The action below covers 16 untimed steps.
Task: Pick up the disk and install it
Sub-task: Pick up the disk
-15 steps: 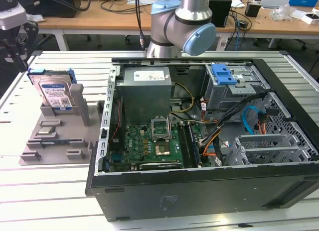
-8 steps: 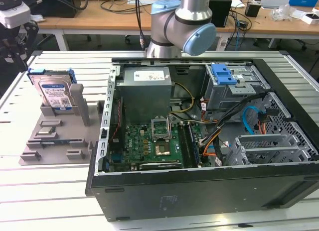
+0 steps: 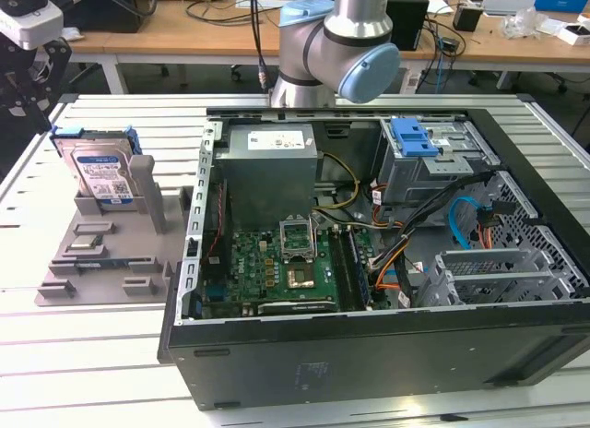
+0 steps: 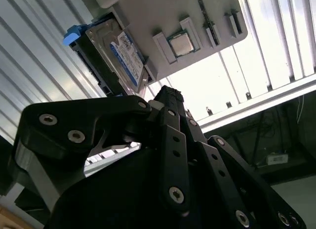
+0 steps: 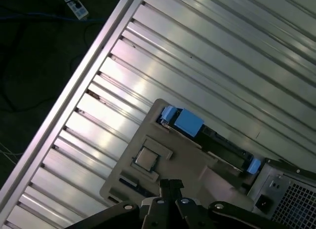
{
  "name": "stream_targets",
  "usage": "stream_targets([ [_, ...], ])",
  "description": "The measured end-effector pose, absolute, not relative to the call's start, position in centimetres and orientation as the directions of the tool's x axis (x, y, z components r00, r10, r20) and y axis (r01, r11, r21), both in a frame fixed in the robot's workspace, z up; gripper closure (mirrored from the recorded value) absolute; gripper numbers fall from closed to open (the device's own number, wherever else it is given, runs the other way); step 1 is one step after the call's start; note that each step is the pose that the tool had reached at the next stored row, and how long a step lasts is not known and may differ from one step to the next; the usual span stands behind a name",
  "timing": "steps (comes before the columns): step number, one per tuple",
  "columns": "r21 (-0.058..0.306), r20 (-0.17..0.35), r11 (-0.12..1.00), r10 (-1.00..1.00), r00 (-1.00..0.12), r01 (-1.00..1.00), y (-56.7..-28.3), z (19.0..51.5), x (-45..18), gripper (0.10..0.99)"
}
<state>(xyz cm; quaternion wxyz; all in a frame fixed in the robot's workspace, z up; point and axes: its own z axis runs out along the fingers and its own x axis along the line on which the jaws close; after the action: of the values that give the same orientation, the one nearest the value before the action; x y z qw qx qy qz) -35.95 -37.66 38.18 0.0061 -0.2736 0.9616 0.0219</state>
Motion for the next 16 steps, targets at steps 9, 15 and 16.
stream_targets([
  [9, 0.039, -0.024, 0.815, -0.578, -0.816, -0.578, -37.66, 38.17, -35.95, 0.98],
  [15, 0.039, -0.024, 0.787, -0.615, -0.788, -0.616, -37.65, 38.17, -35.95, 0.98],
  [16, 0.039, -0.024, 0.782, -0.621, -0.783, -0.622, -37.66, 38.17, -35.95, 0.98],
])
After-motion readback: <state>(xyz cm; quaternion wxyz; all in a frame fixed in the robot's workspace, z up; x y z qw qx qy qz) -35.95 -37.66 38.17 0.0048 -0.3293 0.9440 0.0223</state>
